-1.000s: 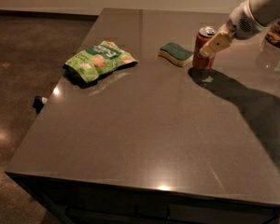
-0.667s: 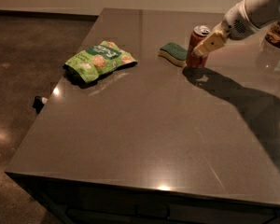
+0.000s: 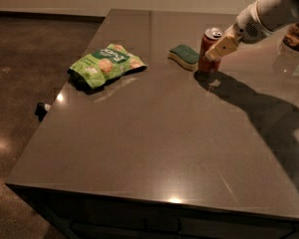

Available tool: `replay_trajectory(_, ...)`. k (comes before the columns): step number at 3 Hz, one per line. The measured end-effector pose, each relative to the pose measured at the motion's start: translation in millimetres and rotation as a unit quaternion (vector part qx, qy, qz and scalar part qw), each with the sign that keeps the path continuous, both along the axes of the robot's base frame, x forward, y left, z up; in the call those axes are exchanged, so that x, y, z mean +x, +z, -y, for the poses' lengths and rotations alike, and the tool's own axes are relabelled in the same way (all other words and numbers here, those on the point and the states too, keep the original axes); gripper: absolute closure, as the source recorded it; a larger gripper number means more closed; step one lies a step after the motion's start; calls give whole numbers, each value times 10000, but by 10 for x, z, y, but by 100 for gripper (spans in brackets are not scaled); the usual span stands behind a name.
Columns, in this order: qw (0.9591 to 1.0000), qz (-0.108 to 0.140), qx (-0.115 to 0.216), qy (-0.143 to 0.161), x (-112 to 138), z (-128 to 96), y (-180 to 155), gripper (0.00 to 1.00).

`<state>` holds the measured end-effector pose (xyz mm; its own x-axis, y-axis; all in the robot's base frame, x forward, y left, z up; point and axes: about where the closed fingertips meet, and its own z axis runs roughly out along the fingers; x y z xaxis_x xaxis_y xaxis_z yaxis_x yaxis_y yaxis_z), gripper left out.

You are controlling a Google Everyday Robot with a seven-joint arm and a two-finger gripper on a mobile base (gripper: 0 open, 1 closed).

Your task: Move coke can near sponge

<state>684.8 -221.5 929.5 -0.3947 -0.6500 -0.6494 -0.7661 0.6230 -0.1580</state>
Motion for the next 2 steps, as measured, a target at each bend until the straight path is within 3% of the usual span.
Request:
replay_trajectory(1,9994,28,-234,-242,-72,237,12,0)
replay_trajectory(2,9994,26,-237,-243,-73,239,11,0)
